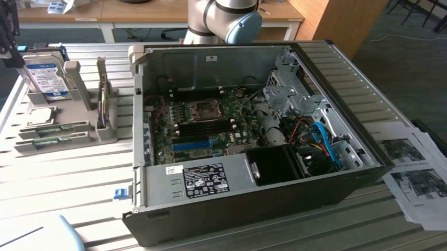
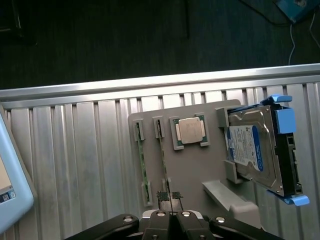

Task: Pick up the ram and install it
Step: 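Pick up the ram and move it above insertion slot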

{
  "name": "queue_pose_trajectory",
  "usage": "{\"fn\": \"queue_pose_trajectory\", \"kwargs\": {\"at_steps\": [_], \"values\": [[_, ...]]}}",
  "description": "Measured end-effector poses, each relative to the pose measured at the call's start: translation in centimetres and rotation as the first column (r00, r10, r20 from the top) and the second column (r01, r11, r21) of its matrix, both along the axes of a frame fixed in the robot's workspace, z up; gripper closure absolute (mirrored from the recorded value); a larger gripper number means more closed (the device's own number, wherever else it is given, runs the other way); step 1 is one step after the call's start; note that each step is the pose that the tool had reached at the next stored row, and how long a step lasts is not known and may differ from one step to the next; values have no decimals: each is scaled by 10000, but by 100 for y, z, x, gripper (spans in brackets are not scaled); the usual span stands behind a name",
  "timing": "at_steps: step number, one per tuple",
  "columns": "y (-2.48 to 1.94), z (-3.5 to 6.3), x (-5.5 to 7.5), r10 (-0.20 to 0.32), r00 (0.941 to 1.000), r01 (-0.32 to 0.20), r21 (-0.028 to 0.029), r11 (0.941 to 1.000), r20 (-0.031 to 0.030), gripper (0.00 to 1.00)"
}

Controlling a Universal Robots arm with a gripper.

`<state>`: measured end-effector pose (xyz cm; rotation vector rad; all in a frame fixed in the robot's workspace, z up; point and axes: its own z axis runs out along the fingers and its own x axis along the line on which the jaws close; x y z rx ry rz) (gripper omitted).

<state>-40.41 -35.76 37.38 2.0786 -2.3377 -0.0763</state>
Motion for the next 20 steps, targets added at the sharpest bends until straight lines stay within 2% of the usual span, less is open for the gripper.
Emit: {"fn": "queue_pose_trajectory", "kwargs": {"at_steps": [20], "values": [[0,-273,0,7,10000,-7,-1,10000,-1,91]]}}
